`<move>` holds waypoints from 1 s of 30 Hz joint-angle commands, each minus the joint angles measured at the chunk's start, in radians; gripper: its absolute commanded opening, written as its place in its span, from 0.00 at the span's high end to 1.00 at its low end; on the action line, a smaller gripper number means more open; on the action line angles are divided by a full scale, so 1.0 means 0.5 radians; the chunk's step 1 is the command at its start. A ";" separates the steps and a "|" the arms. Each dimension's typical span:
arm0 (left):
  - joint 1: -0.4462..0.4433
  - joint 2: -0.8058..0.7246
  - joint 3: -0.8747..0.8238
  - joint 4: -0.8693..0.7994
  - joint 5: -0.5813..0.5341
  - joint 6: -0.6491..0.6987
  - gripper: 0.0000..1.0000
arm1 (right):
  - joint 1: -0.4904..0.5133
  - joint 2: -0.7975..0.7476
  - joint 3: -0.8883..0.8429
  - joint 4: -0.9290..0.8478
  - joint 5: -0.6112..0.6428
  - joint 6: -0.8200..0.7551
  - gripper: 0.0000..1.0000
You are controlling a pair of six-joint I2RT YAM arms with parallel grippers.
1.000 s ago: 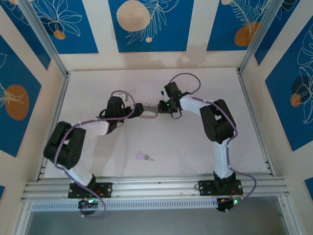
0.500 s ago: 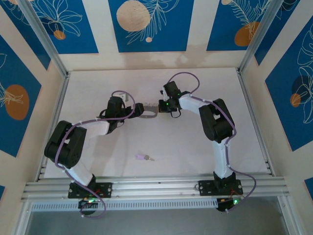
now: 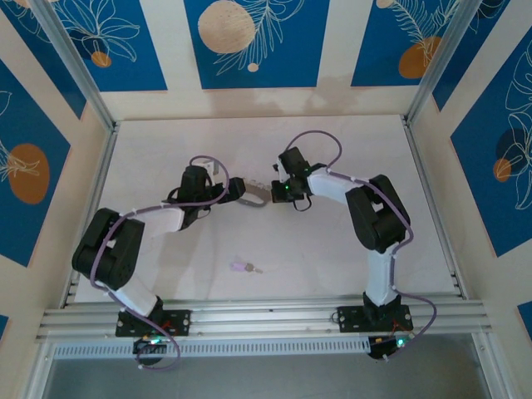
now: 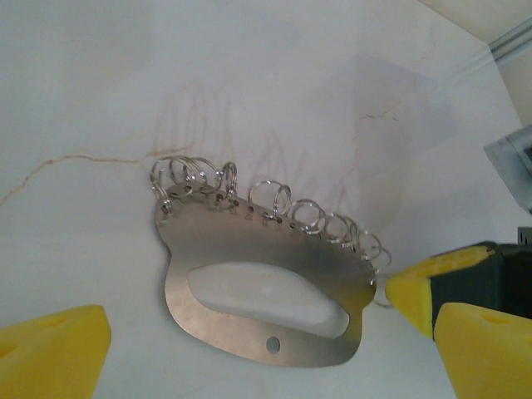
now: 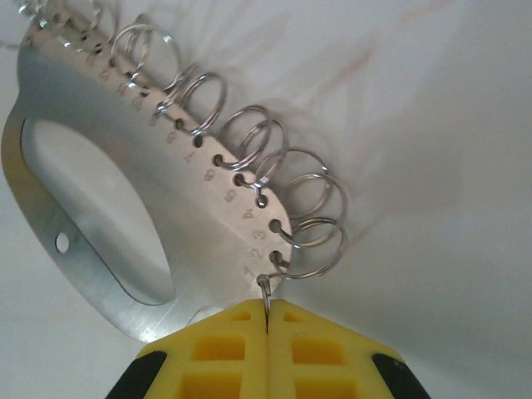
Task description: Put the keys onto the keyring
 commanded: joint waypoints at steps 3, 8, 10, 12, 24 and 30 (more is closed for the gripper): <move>-0.073 -0.213 -0.084 -0.088 0.089 -0.003 0.00 | 0.066 -0.274 -0.301 0.017 0.012 0.061 1.00; -0.123 -0.347 -0.128 -0.227 0.067 0.066 0.00 | 0.100 -0.444 -0.538 0.140 0.012 0.109 1.00; -0.127 -0.382 -0.153 -0.220 0.084 0.073 0.00 | 0.098 -0.507 -0.609 0.222 -0.004 0.090 1.00; -0.127 -0.401 -0.157 -0.206 0.112 0.063 0.00 | 0.086 -0.576 -0.675 0.332 -0.053 0.053 1.00; -0.137 -0.465 0.018 -0.142 0.107 0.073 0.00 | -0.133 -0.909 -0.738 0.904 -0.542 -0.054 1.00; -0.137 -0.474 0.304 -0.212 0.270 0.236 0.00 | -0.295 -0.998 -0.586 1.025 -0.820 -0.004 1.00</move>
